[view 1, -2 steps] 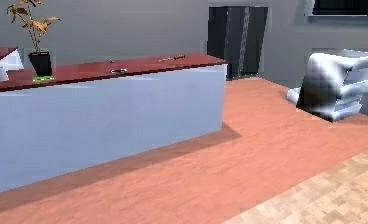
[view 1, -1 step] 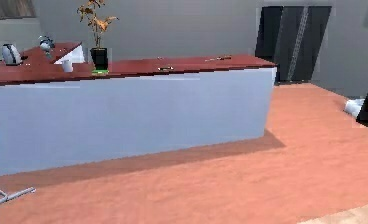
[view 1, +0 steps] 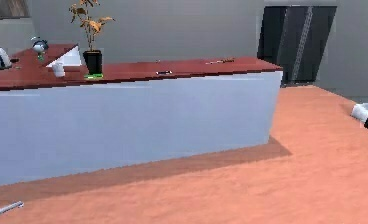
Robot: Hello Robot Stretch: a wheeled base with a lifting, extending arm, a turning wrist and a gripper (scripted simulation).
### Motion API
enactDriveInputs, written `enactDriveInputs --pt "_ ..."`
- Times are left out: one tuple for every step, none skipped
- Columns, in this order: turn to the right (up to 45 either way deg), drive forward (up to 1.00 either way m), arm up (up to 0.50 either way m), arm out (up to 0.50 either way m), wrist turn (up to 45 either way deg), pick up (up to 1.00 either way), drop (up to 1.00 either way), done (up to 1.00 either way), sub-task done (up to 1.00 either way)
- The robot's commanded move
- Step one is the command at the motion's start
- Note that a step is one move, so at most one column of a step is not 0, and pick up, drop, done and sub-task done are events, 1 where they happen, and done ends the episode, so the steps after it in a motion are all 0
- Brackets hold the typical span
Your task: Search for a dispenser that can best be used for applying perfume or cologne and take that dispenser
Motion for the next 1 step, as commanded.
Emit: enactDriveInputs --pt "45.0 0.0 0.0 0.0 0.0 0.0 0.0 0.0 0.0"
